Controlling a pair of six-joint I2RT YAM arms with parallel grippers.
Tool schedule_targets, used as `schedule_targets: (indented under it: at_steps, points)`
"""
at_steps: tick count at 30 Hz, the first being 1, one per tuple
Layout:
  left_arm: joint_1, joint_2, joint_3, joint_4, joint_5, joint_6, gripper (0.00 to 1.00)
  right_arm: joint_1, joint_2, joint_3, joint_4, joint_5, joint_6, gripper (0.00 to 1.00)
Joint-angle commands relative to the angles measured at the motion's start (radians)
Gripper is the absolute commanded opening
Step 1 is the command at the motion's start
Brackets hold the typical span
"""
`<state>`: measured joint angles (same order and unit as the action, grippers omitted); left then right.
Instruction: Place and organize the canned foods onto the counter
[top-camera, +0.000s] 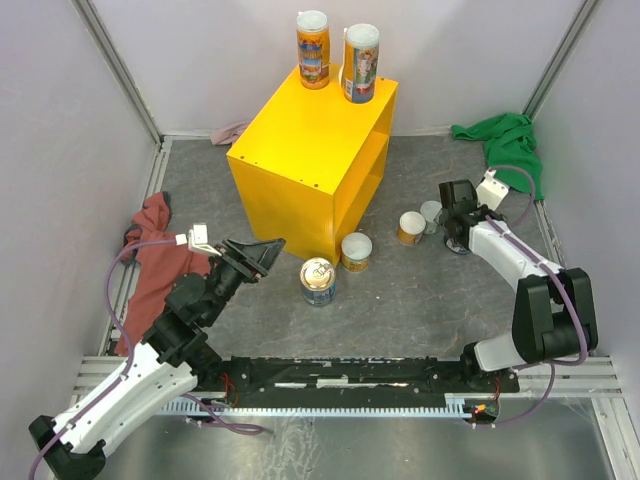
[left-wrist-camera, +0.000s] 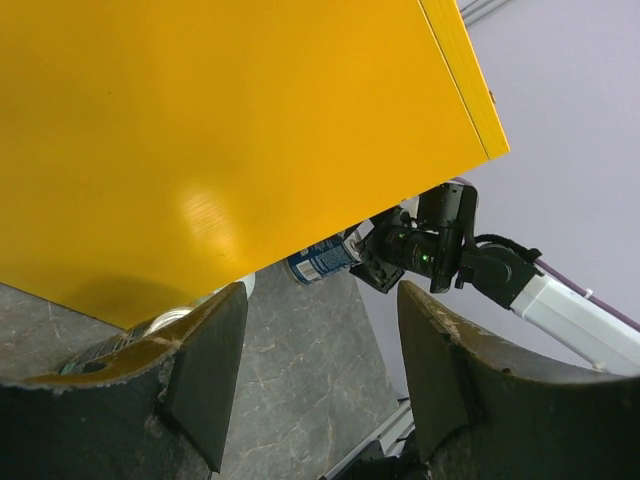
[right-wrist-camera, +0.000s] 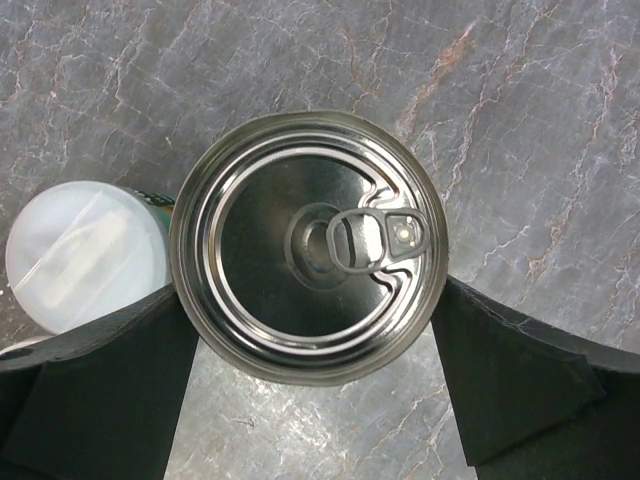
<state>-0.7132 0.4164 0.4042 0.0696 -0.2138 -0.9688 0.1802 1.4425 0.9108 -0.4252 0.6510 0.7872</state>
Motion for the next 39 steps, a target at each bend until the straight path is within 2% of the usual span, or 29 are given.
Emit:
schedule_targets:
  at_steps: [1,22,24,27,29,30,32,36,39]
  points:
    - [0.003,0.0,0.007,0.061,-0.033,0.019,0.68,-0.014,0.018,0.048,0.036,0.046,-0.014,1.0]
    - [0.004,-0.002,0.013,0.04,-0.059,0.034,0.69,-0.04,0.085,0.074,0.078,0.099,-0.045,1.0]
    - [0.003,0.0,0.012,0.041,-0.06,0.035,0.69,-0.042,0.083,0.069,0.091,0.098,-0.056,0.97]
    - [0.004,0.001,0.012,0.039,-0.063,0.035,0.69,-0.044,0.075,0.058,0.11,0.093,-0.065,0.85]
    - [0.003,-0.002,0.012,0.039,-0.062,0.033,0.69,-0.044,0.063,0.045,0.129,0.079,-0.079,0.71]
    - [0.003,-0.005,0.014,0.037,-0.063,0.031,0.69,-0.045,0.053,0.039,0.135,0.075,-0.085,0.62]
    - [0.003,-0.011,0.017,0.031,-0.061,0.029,0.69,-0.044,0.03,0.026,0.149,0.063,-0.104,0.36]
    - [0.003,-0.026,0.023,0.018,-0.061,0.026,0.69,-0.041,-0.028,0.002,0.171,0.021,-0.143,0.03]
    - [0.004,-0.031,0.028,0.011,-0.057,0.023,0.69,-0.035,-0.079,-0.002,0.16,-0.008,-0.162,0.01]
